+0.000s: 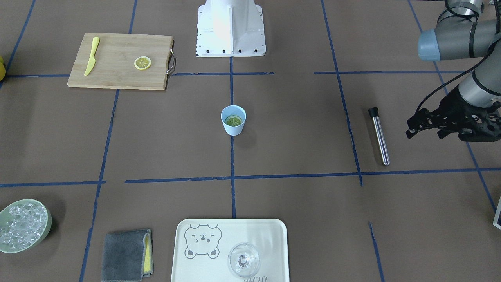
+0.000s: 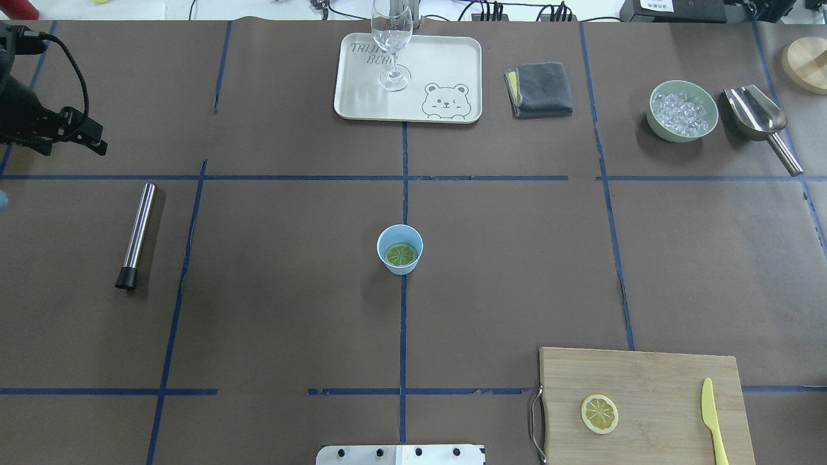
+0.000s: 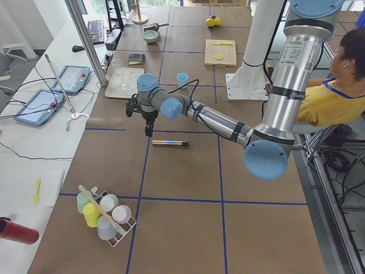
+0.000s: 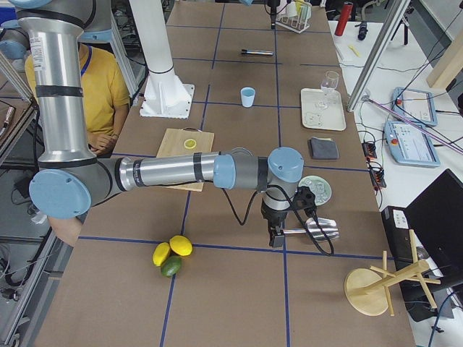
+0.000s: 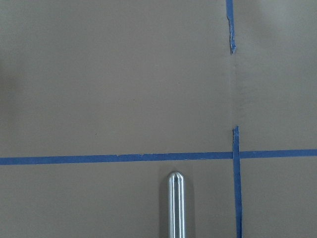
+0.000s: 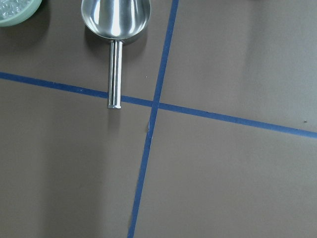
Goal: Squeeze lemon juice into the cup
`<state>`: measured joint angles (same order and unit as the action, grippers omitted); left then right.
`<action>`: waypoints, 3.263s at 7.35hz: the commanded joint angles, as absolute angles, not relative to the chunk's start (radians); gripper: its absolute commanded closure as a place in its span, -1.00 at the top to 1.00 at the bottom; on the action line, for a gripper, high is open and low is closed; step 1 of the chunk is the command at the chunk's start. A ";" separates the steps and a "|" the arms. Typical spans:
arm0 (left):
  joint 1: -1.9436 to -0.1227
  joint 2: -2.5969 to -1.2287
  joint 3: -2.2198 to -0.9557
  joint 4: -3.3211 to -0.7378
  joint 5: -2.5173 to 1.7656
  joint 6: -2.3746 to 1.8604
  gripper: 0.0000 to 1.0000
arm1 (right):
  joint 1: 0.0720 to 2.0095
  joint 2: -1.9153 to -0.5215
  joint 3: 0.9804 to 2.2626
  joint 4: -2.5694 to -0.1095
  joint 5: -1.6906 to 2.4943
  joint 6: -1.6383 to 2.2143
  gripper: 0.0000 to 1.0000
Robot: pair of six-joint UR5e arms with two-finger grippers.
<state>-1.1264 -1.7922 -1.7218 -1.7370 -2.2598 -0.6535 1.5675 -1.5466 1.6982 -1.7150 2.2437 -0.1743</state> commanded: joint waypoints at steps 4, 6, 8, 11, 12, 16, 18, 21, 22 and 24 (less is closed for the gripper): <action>-1.161 -1.777 -1.647 -1.723 -2.256 -0.489 1.00 | 1.536 -1.538 1.674 -1.695 2.266 -0.175 1.00; -1.329 -1.665 -1.658 -1.703 -2.255 -0.179 1.00 | 1.540 -1.563 1.672 -1.694 2.264 -0.184 1.00; -1.512 -1.631 -1.649 -1.549 -2.161 0.085 1.00 | 1.563 -1.581 1.672 -1.694 2.266 -0.196 1.00; -1.608 -1.526 -1.680 -1.540 -2.207 0.101 1.00 | 1.580 -1.603 1.680 -1.694 2.266 -0.198 1.00; -1.609 -1.532 -1.706 -1.520 -2.209 0.101 1.00 | 1.589 -1.601 1.681 -1.694 2.266 -0.198 1.00; -1.608 -1.526 -1.747 -1.522 -2.210 0.107 1.00 | 1.605 -1.617 1.706 -1.694 2.267 -0.193 1.00; -1.606 -1.525 -1.753 -1.523 -2.212 0.104 1.00 | 1.605 -1.623 1.709 -1.694 2.266 -0.190 1.00; -1.606 -1.520 -1.744 -1.523 -2.209 0.104 1.00 | 1.605 -1.629 1.710 -1.694 2.266 -0.184 1.00; -1.608 -1.517 -1.740 -1.522 -2.206 0.104 1.00 | 1.605 -1.628 1.710 -1.694 2.267 -0.184 1.00; -1.608 -1.500 -1.753 -1.520 -2.204 0.104 1.00 | 1.605 -1.626 1.706 -1.694 2.267 -0.184 1.00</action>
